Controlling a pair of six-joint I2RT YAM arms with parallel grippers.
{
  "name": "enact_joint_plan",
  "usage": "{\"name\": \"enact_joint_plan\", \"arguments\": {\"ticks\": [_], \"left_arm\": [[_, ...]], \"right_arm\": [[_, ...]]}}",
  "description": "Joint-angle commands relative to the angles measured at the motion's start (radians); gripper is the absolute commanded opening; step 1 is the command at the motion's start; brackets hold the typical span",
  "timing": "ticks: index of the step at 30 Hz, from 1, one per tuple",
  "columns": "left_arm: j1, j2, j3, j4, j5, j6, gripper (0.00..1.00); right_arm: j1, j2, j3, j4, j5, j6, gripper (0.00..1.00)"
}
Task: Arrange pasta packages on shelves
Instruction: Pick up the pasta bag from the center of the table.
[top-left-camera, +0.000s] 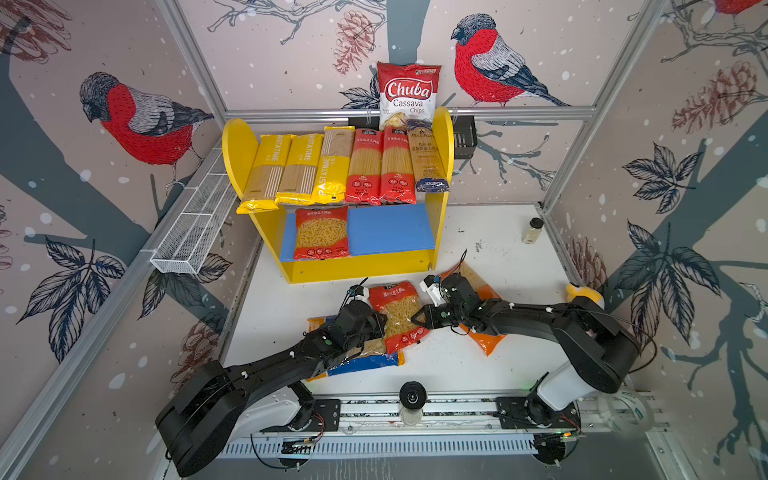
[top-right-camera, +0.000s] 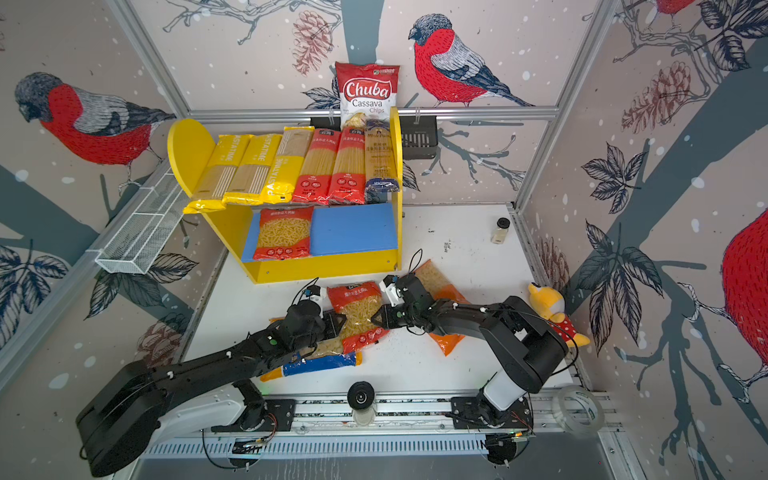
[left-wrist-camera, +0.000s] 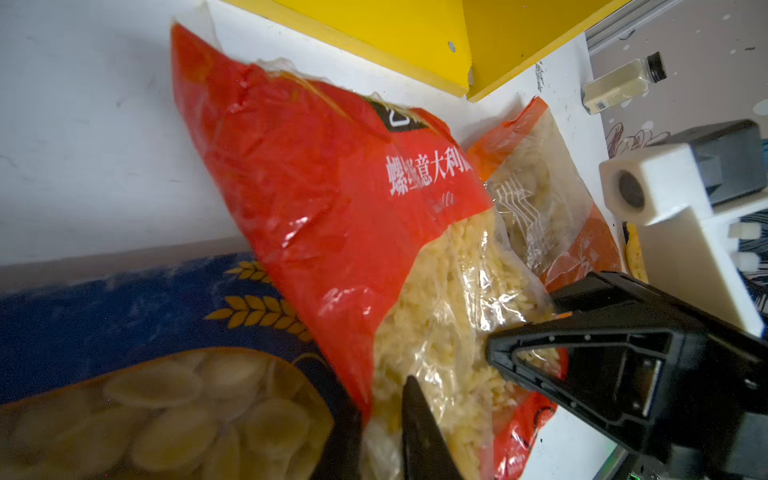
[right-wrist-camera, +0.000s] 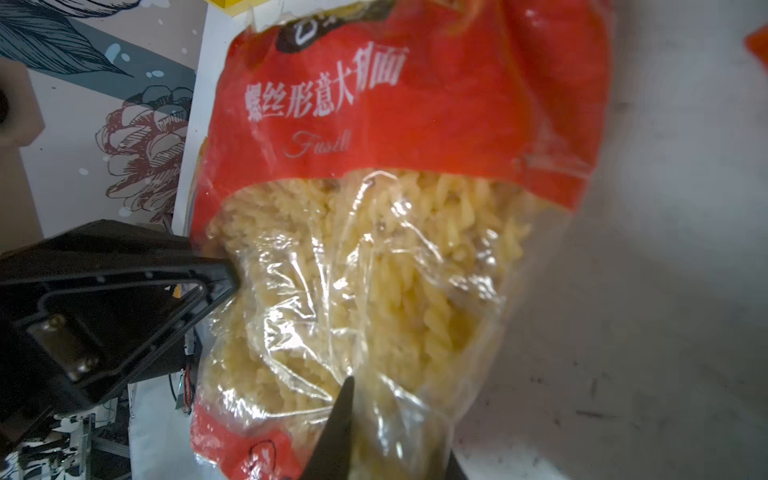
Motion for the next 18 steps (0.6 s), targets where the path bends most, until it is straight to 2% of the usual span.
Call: {"name": "enact_joint_plan", "arguments": {"ticks": [1, 9, 15, 18], "left_arm": [[0.000, -0.014, 0.021, 0.042, 0.014, 0.048, 0.11], [0.000, -0.089, 0.051, 0.019, 0.018, 0.087, 0.00], [0.000, -0.185, 0.083, -0.016, 0.018, 0.148, 0.00], [0.000, -0.240, 0.105, -0.042, -0.031, 0.198, 0.00]], "right_arm": [[0.015, -0.046, -0.014, 0.069, -0.011, 0.037, 0.16], [0.030, -0.158, -0.043, 0.066, 0.071, 0.063, 0.07], [0.040, -0.282, -0.029, 0.071, 0.141, 0.067, 0.02], [0.050, -0.335, -0.022, 0.102, 0.186, 0.057, 0.00]]}}
